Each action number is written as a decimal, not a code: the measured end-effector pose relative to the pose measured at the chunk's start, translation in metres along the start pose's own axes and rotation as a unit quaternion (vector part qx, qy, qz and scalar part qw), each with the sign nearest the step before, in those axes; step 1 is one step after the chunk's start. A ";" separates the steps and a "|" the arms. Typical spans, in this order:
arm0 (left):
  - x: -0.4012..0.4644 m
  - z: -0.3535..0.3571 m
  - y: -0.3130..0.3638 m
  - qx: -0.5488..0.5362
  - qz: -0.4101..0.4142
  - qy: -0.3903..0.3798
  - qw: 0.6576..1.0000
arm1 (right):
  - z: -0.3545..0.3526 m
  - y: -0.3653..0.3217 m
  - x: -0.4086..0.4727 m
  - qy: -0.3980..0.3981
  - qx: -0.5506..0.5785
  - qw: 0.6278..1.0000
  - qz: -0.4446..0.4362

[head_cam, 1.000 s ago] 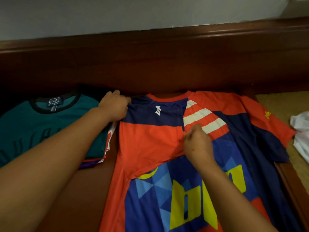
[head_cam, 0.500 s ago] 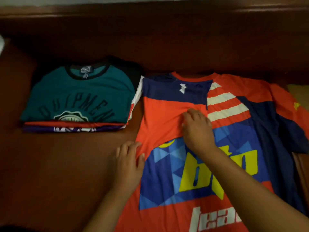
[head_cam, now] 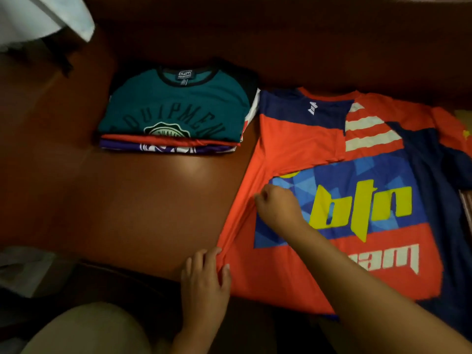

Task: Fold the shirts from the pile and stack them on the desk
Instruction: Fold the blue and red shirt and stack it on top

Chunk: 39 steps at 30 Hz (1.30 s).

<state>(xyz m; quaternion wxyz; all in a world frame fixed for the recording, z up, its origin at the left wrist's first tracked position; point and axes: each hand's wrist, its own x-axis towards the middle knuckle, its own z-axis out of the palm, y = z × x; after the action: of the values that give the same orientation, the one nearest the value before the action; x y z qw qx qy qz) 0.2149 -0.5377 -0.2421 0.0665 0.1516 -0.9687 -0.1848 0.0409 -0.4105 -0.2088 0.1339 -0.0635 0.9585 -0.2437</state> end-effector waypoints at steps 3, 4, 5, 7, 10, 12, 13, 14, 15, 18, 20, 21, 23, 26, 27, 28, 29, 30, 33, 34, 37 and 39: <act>-0.014 -0.005 -0.009 -0.008 0.000 0.007 1.000 | 0.018 -0.014 -0.003 0.002 0.025 0.997 0.076; -0.019 -0.006 -0.011 -0.019 -0.004 0.013 1.000 | 0.023 -0.017 -0.004 0.007 0.037 0.994 0.098; -0.025 -0.008 -0.013 -0.035 -0.017 0.015 0.999 | 0.027 -0.021 -0.004 0.011 0.045 0.992 0.115; -0.036 -0.010 -0.013 -0.104 -0.091 -0.002 0.990 | 0.030 -0.029 -0.007 0.023 0.036 0.989 0.145; -0.054 -0.005 -0.008 -0.302 -0.307 -0.045 0.902 | 0.033 -0.038 -0.007 0.020 0.020 0.983 0.182; -0.060 0.000 -0.002 -0.390 -0.372 -0.062 0.840 | 0.032 -0.040 -0.004 0.025 0.049 0.983 0.174; -0.062 0.002 0.000 -0.418 -0.378 -0.064 0.823 | 0.031 -0.040 -0.001 0.033 0.072 0.984 0.157; -0.062 0.004 0.001 -0.441 -0.379 -0.070 0.810 | 0.029 -0.038 0.002 0.041 0.092 0.986 0.135; -0.061 0.006 0.002 -0.457 -0.375 -0.079 0.803 | 0.027 -0.037 0.003 0.048 0.107 0.986 0.117; -0.065 0.012 -0.003 -0.450 -0.326 -0.117 0.823 | 0.021 -0.038 0.001 0.068 0.168 0.979 0.092; -0.074 0.005 -0.005 -0.407 -0.270 -0.100 0.867 | 0.019 -0.040 -0.004 0.058 0.268 0.956 0.102; -0.080 -0.001 -0.006 -0.385 -0.242 -0.077 0.888 | 0.017 -0.041 -0.007 0.047 0.326 0.937 0.115; -0.091 -0.012 -0.006 -0.344 -0.190 -0.042 0.918 | 0.010 -0.042 -0.017 0.033 0.390 0.910 0.137; -0.104 -0.024 -0.001 -0.331 -0.171 -0.033 0.927 | 0.004 -0.043 -0.031 0.022 0.326 0.936 0.134; -0.106 -0.026 0.001 -0.336 -0.196 -0.045 0.920 | 0.006 -0.043 -0.036 0.007 0.289 0.946 0.144; -0.108 -0.026 0.001 -0.343 -0.228 -0.061 0.909 | 0.011 -0.043 -0.039 -0.015 0.256 0.953 0.159; -0.109 -0.024 0.000 -0.350 -0.254 -0.076 0.898 | 0.016 -0.044 -0.042 -0.031 0.231 0.957 0.171; -0.110 -0.021 -0.003 -0.352 -0.273 -0.090 0.891 | 0.021 -0.046 -0.045 -0.040 0.209 0.962 0.172; -0.109 -0.020 -0.007 -0.320 -0.273 -0.134 0.897 | 0.031 -0.051 -0.044 -0.029 0.137 0.980 0.143; -0.109 -0.021 -0.008 -0.306 -0.259 -0.137 0.906 | 0.032 -0.053 -0.041 -0.026 0.113 0.984 0.138; -0.111 -0.023 -0.011 -0.268 -0.205 -0.120 0.934 | 0.031 -0.058 -0.038 -0.022 0.108 0.983 0.144; -0.114 -0.025 -0.011 -0.245 -0.174 -0.114 0.947 | 0.028 -0.059 -0.035 -0.009 0.140 0.978 0.154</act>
<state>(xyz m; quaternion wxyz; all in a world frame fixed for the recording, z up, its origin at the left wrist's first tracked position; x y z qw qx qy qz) 0.3300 -0.5196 -0.2315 -0.0424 0.2751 -0.8532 -0.4411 0.0862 -0.4682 -0.1962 0.1859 0.1019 0.9120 -0.3512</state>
